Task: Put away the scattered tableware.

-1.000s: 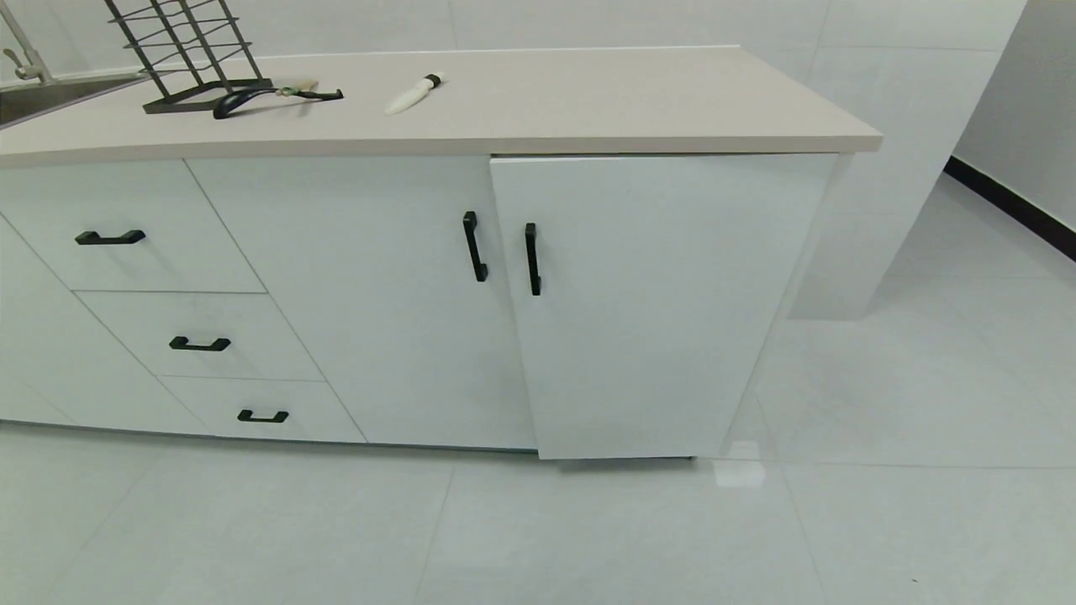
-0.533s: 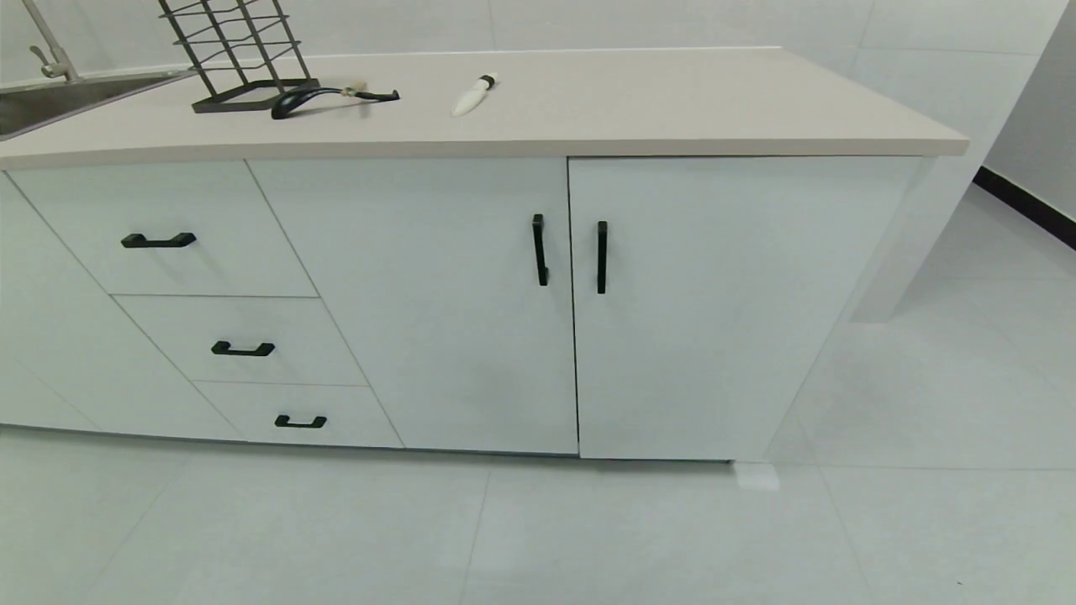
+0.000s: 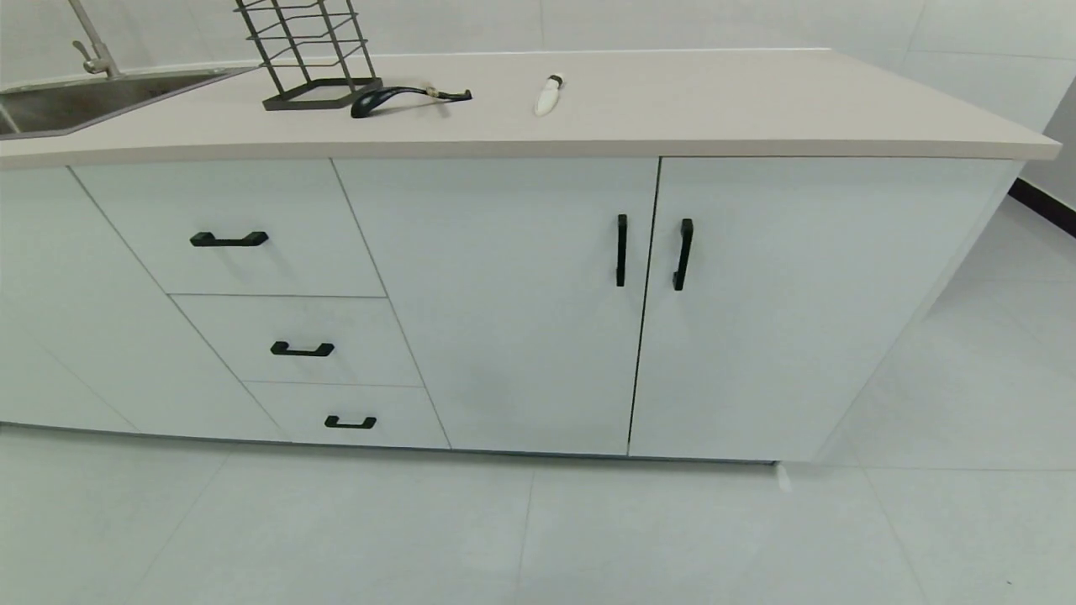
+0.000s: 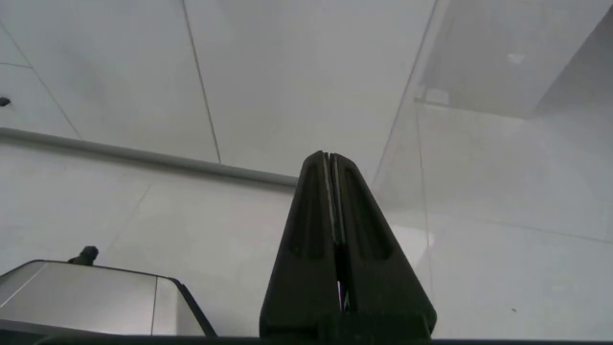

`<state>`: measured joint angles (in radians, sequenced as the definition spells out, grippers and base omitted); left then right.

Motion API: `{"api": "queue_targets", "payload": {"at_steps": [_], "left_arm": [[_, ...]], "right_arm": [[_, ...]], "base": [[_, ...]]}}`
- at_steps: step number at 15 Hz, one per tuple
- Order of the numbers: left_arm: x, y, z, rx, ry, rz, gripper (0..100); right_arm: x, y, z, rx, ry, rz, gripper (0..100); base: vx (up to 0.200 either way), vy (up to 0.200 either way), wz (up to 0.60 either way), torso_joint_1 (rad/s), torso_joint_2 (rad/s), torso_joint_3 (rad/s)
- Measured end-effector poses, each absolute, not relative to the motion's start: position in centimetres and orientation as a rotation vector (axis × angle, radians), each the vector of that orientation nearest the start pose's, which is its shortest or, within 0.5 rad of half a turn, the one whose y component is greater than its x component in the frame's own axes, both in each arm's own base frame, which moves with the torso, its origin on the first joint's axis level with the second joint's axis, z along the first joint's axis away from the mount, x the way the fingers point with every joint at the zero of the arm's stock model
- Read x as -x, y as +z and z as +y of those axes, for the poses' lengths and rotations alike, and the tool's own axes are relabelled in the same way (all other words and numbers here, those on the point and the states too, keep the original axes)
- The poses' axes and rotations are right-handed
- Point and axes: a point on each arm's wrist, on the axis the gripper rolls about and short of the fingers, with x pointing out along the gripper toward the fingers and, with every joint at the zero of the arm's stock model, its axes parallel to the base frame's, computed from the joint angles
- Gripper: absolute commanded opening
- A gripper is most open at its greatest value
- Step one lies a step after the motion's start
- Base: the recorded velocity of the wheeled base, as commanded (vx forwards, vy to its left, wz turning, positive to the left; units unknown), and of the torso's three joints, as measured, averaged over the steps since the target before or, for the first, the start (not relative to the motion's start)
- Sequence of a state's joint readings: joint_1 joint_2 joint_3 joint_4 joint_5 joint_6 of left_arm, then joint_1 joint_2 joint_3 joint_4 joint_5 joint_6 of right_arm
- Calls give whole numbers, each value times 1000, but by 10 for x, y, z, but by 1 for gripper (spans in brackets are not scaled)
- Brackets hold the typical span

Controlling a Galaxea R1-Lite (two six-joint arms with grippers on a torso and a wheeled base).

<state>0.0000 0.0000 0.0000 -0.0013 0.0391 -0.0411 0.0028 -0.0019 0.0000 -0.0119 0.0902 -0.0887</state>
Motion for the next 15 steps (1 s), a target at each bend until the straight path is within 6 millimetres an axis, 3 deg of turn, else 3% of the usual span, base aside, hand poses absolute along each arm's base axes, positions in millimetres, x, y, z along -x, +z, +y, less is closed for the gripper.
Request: {"api": "queue_targets", "payload": {"at_steps": [6,8,15], "left_arm": [[23,76,1,43,40,-2,100],[23,76,1,43,41,-2,100],[23,76,1,42,40,-1,100]], "right_arm": [[23,77,2,89,92,-18,0],[23,77,2,88,92,-17,0],[23,77,2,87,92,-18,0]], "base": [[200,0,0,1,2,2],[200,200,0,10,2,2],[0,200,0,4,2,1]]}}
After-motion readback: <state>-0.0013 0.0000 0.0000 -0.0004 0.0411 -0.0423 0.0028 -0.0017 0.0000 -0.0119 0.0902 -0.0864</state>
